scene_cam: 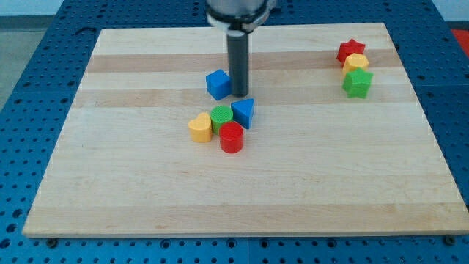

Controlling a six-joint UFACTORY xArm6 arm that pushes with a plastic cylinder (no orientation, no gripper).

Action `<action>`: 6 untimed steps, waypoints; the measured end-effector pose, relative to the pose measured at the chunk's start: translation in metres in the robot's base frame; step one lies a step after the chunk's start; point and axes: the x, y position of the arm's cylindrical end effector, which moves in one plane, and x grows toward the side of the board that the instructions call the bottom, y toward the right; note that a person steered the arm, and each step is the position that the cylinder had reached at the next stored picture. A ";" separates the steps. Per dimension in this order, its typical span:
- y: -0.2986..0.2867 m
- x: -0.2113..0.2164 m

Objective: Slide the blue cube closer to the yellow heart

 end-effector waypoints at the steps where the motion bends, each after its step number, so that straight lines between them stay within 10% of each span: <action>1: -0.002 -0.026; 6: -0.089 0.029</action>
